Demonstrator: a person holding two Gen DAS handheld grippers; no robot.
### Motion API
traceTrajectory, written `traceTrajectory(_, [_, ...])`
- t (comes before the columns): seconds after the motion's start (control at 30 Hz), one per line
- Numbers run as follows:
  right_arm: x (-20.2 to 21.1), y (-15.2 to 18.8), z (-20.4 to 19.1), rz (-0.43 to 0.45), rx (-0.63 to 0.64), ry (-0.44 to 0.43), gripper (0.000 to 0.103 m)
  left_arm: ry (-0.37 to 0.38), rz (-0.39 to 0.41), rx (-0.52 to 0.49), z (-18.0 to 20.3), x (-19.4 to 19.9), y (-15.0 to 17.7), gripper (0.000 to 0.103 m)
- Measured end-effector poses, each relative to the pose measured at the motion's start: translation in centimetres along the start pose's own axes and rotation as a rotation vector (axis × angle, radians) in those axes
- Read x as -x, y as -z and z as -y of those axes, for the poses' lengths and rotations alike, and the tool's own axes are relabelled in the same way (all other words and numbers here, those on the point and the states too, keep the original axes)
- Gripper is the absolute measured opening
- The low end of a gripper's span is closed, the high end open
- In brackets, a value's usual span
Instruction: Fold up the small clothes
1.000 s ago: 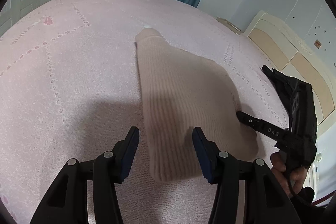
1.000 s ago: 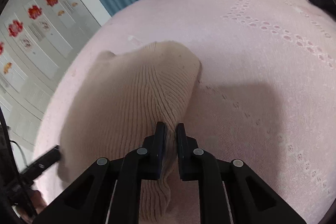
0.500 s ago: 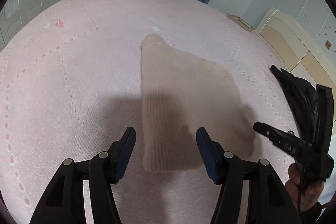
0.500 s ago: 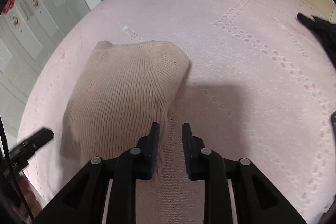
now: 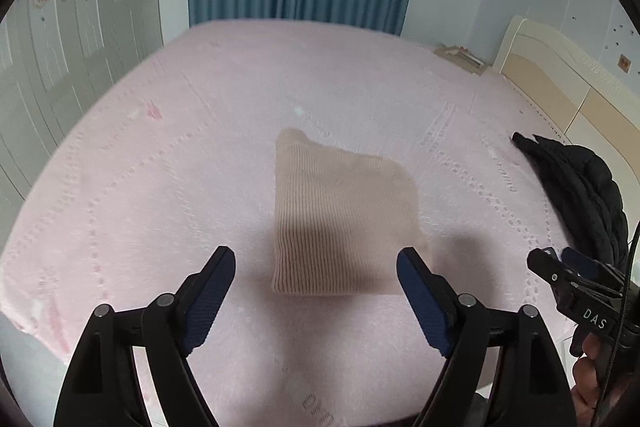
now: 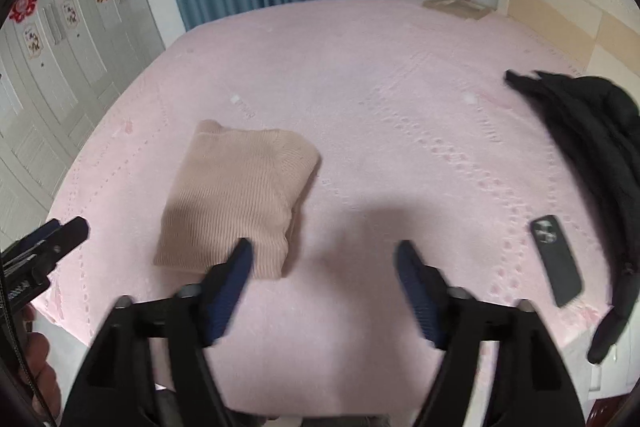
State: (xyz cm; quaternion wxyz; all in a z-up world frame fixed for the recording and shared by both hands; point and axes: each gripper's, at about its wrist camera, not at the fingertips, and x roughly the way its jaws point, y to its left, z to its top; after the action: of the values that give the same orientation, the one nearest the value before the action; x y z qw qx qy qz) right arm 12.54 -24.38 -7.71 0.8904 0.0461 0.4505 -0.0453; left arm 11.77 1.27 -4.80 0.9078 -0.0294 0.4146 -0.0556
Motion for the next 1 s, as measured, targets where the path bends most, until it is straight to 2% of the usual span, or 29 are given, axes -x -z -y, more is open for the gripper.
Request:
traceTrajectory(0.03, [1.0, 0.3, 0.1, 0.018, 0.000, 0.011, 0.082, -0.001, 0.009, -0.004, 0.2, 1.0, 0.1, 0.083])
traceTrajectory(0.13, [4.0, 1.2, 0.6, 0.055, -0.010, 0.002, 0.095, -0.012, 0.042, -0.014, 0.8, 4.1, 0.9, 0.087])
traceTrajectory(0.23, [6.4, 2.5, 1.1, 0.080, -0.015, -0.004, 0.100, -0.034, 0.070, -0.031, 1.4, 6.7, 2.0, 0.090])
traceTrajectory(0.4, [9.1, 4.6, 1.3, 0.090, -0.009, -0.016, 0.100, -0.045, 0.091, -0.031, 1.7, 9.6, 3.8, 0.091])
traceTrajectory(0.6, [11.3, 6.1, 1.0, 0.107, 0.016, -0.017, 0.100, -0.042, 0.100, -0.026, 2.0, 11.0, 5.0, 0.091])
traceTrajectory(0.73, [12.1, 6.7, 0.5, 0.119, 0.041, 0.008, 0.100, -0.047, 0.107, -0.022, 2.0, 11.6, 5.3, 0.092])
traceTrajectory(1.0, [12.6, 7.0, 0.0, 0.119, 0.046, 0.003, 0.100, -0.060, 0.125, -0.015, 1.5, 12.6, 5.7, 0.092])
